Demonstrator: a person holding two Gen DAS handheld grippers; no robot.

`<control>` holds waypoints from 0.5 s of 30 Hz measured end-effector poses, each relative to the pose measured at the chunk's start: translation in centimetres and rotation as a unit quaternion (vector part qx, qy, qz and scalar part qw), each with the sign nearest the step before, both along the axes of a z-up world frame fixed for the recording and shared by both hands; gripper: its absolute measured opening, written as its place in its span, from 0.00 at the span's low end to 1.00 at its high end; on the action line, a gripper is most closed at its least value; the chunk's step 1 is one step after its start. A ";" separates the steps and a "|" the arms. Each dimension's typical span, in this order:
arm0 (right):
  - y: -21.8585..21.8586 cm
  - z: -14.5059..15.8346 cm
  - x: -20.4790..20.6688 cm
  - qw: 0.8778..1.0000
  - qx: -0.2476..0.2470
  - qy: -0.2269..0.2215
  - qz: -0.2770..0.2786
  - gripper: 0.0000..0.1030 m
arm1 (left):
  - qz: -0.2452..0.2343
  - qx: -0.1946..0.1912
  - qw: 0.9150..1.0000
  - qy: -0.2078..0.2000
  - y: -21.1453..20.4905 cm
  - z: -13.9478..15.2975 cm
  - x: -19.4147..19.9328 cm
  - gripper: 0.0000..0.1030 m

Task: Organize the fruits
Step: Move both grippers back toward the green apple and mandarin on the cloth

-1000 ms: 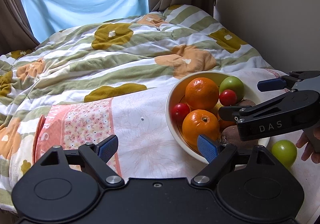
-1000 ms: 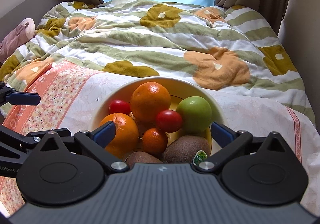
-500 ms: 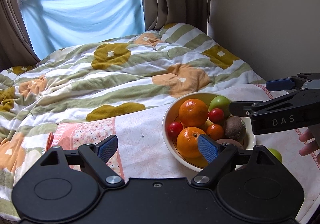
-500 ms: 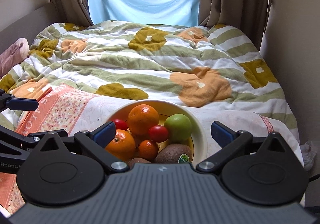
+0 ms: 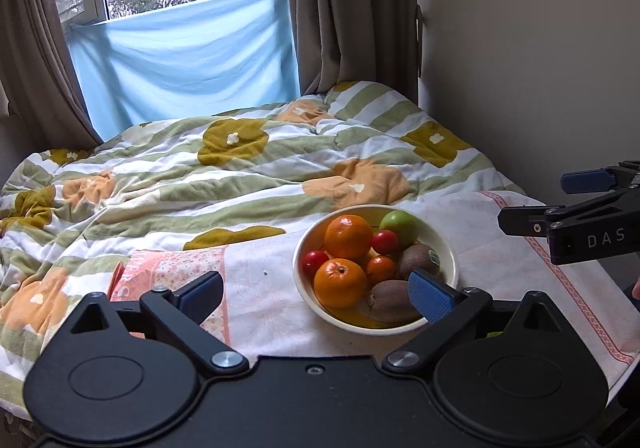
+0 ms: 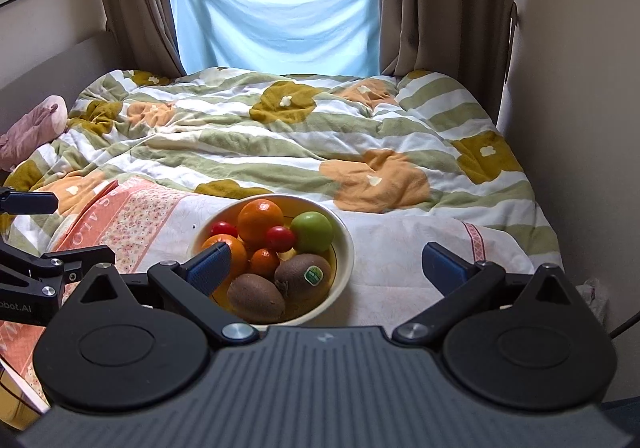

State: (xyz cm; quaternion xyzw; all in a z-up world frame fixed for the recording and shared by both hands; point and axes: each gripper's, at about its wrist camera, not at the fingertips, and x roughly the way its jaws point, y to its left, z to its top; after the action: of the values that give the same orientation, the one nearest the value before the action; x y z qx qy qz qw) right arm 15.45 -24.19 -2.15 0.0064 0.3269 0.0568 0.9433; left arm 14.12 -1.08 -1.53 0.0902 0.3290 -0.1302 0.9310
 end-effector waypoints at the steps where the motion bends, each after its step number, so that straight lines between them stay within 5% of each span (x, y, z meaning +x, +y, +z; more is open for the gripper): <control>1: -0.5 0.0 -0.5 1.000 0.000 0.002 0.001 1.00 | -0.002 0.000 1.000 0.002 -0.4 -0.1 -0.4 0.98; 15: -4.7 -4.8 -4.6 0.998 -0.011 0.057 0.022 1.00 | -0.066 0.016 0.996 0.057 -4.1 -5.0 -3.4 0.96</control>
State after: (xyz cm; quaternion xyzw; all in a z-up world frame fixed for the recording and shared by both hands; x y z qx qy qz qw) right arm 10.80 -28.84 -6.90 -0.0079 0.3808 0.0730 0.9217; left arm 10.69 -5.21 -6.53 0.1192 0.3773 -0.1913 0.8983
